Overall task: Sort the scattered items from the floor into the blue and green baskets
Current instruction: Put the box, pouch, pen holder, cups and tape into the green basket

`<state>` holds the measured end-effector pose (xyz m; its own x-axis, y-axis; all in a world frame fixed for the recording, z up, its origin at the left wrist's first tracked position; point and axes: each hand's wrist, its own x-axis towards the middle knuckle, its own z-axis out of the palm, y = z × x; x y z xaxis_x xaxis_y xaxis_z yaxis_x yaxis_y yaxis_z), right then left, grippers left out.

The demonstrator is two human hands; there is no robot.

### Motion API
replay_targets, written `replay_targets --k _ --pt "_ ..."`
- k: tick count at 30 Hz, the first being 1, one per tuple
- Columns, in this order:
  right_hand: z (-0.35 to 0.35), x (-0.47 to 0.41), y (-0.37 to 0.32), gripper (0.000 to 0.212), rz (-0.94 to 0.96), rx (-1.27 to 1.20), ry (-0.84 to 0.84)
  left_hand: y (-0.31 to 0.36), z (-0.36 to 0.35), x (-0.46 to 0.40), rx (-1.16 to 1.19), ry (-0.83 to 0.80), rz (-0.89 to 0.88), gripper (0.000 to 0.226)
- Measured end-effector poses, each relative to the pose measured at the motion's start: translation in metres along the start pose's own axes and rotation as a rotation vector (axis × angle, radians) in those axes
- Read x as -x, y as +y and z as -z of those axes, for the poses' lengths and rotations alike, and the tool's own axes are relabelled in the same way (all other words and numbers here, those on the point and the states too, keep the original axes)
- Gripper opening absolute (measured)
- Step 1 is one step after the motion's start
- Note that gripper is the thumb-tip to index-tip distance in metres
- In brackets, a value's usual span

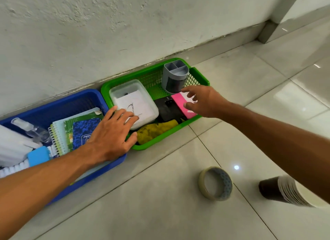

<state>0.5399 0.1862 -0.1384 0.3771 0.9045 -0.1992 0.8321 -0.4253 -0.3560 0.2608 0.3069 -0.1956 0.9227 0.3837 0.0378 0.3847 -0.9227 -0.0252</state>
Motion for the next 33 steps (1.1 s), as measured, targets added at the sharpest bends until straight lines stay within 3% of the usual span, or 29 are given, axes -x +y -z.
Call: replay_targets --k 6,9,18,26,33 --pt "0.022 0.077 0.036 0.061 -0.022 0.079 -0.030 0.002 0.003 -0.003 0.050 -0.025 -0.059 0.064" --pt "0.032 0.113 0.054 0.065 -0.060 0.106 -0.076 0.014 0.006 -0.010 0.064 -0.062 -0.183 0.067" --pt "0.035 0.211 0.090 0.094 -0.212 0.272 -0.381 0.080 0.002 -0.043 -0.002 -0.082 -0.453 0.074" --pt "0.023 0.250 0.101 0.078 -0.298 0.350 -0.443 0.091 0.000 -0.064 -0.054 -0.097 -0.443 0.073" --pt "0.039 0.218 0.091 0.064 -0.277 0.217 -0.383 0.076 -0.001 -0.052 -0.002 -0.126 -0.371 0.071"
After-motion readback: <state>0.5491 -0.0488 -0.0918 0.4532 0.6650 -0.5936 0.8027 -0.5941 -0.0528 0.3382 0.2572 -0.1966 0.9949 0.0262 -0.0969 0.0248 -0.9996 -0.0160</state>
